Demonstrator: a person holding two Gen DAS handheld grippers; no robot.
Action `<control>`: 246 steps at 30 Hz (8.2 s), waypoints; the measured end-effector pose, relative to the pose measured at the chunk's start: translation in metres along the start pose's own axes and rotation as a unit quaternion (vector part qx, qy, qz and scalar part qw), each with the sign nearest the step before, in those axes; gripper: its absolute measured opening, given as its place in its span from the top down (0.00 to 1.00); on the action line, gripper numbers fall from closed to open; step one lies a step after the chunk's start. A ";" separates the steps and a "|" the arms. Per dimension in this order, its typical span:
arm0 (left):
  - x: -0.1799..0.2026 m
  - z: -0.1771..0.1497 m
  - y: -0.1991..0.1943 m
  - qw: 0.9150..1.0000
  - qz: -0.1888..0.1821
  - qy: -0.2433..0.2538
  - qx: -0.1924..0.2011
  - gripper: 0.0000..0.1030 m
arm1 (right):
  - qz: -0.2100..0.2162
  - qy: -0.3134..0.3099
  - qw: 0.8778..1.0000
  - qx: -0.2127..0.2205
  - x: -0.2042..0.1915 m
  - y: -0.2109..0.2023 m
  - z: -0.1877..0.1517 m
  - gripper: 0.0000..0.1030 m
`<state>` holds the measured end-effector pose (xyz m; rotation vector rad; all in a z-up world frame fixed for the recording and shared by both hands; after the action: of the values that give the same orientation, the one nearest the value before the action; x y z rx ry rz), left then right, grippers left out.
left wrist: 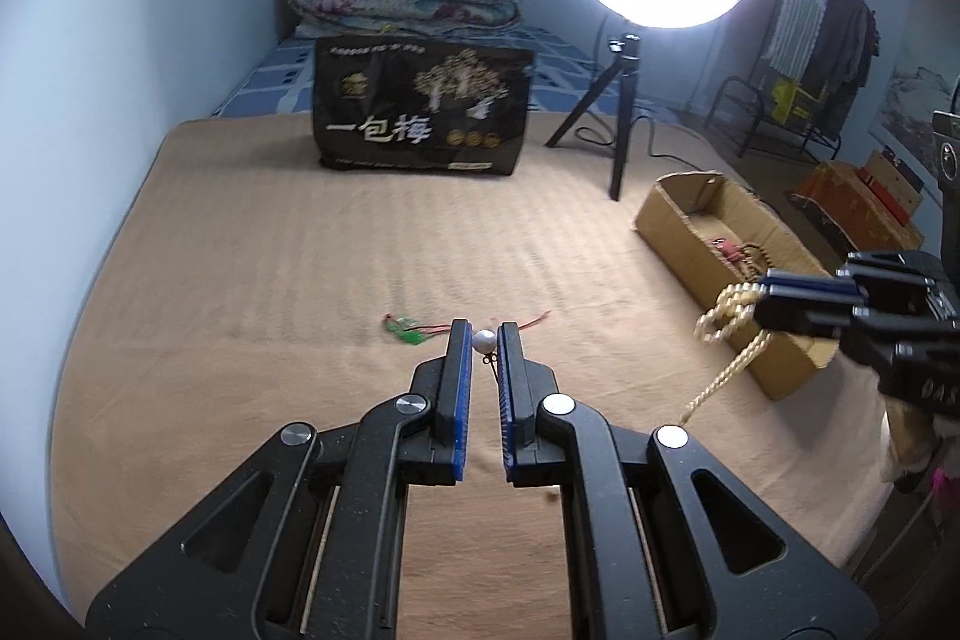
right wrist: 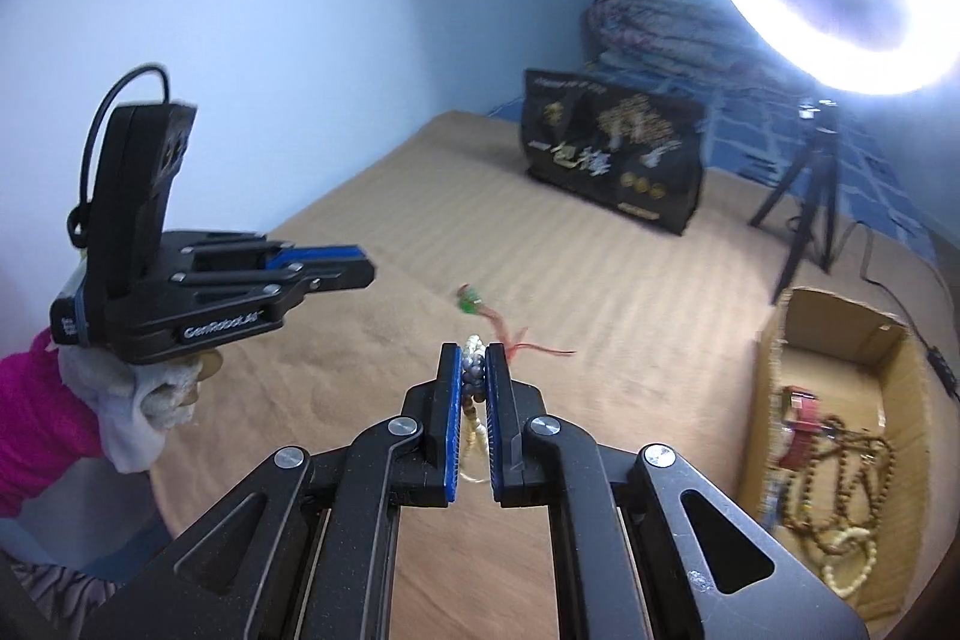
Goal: Organize jewelry
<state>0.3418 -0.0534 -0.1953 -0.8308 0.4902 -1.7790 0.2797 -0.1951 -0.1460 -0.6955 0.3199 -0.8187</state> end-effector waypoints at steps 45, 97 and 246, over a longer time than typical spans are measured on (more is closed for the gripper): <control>0.275 0.007 0.133 0.987 -0.104 0.110 -0.049 0.94 | -0.140 0.141 0.980 -0.016 0.179 -0.104 -0.145 0.94; 0.266 0.024 0.109 0.991 -0.075 0.109 -0.002 0.21 | -0.213 0.130 0.966 -0.066 0.165 -0.096 -0.151 0.23; 0.063 -0.061 -0.025 0.999 -0.029 0.039 -0.023 0.93 | -0.043 0.021 0.999 -0.025 0.029 -0.028 -0.014 1.00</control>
<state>0.2682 -0.1072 -0.2010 -0.8166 0.5659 -1.8650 0.2760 -0.2367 -0.1375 -0.7425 0.3516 -0.9115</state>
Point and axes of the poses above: each gripper's, at about its wrist camera, not at the fingertips, and y roughly the way its jaws point, x to its right, z to its top, the point moved 9 cm from there along y, roughly the way its jaws point, and after that the axes turned 12 degrees about -y, right-handed, at the moved point
